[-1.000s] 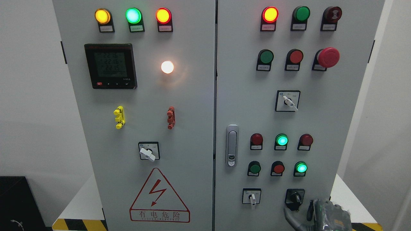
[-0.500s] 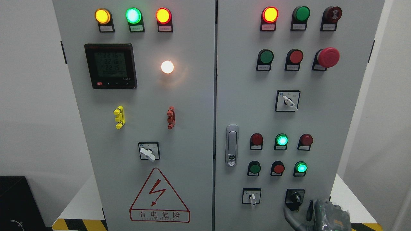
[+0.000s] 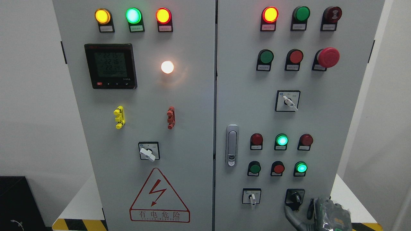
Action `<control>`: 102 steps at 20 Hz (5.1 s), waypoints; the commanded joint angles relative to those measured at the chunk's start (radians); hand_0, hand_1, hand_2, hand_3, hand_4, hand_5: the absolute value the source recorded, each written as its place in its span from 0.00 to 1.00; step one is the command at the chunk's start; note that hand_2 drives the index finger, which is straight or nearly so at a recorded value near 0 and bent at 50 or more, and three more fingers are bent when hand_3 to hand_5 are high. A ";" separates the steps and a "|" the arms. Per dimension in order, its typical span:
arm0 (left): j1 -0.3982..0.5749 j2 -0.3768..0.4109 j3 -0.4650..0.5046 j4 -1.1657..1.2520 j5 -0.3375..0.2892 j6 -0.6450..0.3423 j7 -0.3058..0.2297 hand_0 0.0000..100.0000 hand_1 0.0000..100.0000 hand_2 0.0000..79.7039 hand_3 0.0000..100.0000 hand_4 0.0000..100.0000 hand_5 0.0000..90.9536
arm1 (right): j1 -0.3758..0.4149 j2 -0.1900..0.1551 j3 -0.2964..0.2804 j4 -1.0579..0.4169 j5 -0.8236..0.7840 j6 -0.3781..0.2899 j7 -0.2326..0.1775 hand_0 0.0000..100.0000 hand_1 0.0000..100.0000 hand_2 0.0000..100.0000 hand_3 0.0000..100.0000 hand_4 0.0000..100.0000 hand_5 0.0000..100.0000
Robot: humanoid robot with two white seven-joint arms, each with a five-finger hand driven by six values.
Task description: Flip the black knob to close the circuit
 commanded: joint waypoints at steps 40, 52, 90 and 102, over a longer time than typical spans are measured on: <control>0.000 0.000 -0.020 0.023 -0.021 0.000 0.001 0.00 0.00 0.00 0.00 0.00 0.00 | -0.036 0.000 -0.078 0.013 -0.002 -0.019 0.030 0.02 0.17 0.77 0.95 0.77 0.76; 0.000 0.000 -0.020 0.023 -0.021 0.000 0.001 0.00 0.00 0.00 0.00 0.00 0.00 | -0.037 -0.002 -0.084 0.013 -0.002 -0.025 0.030 0.03 0.17 0.77 0.95 0.77 0.76; 0.000 0.000 -0.020 0.023 -0.021 0.000 0.001 0.00 0.00 0.00 0.00 0.00 0.00 | -0.045 0.000 -0.104 0.002 -0.006 -0.039 0.038 0.04 0.17 0.76 0.95 0.76 0.76; 0.000 0.000 -0.020 0.021 -0.021 0.000 0.001 0.00 0.00 0.00 0.00 0.00 0.00 | -0.029 0.004 -0.090 -0.010 -0.005 -0.059 0.035 0.04 0.17 0.76 0.95 0.76 0.76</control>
